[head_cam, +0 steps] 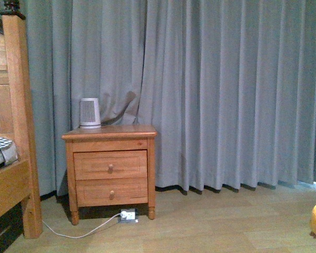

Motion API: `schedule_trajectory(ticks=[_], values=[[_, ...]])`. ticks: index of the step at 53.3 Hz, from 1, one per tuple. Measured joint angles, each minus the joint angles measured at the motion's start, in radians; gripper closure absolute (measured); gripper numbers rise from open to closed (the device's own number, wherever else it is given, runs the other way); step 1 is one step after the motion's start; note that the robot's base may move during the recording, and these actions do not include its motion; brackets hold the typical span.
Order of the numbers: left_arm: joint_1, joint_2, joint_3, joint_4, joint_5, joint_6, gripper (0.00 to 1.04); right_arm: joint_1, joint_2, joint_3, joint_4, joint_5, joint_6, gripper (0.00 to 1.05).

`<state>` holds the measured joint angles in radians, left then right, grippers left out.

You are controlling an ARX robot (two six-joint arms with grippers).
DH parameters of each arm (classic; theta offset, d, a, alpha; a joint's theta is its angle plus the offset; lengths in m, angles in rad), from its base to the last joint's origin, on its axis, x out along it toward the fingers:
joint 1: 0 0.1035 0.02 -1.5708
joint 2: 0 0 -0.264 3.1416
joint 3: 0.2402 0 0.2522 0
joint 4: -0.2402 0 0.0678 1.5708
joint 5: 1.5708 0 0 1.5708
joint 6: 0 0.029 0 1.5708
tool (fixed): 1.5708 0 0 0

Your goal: Put away toys

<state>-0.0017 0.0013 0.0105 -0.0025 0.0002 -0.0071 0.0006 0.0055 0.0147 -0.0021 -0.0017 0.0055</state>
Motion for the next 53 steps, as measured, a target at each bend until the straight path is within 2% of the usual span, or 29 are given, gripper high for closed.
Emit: schedule_trajectory(ticks=[53], values=[[0.000,0.000,0.000,0.000,0.000,0.000,0.06,0.000,0.000,0.000,0.000,0.002,0.000,0.98]])
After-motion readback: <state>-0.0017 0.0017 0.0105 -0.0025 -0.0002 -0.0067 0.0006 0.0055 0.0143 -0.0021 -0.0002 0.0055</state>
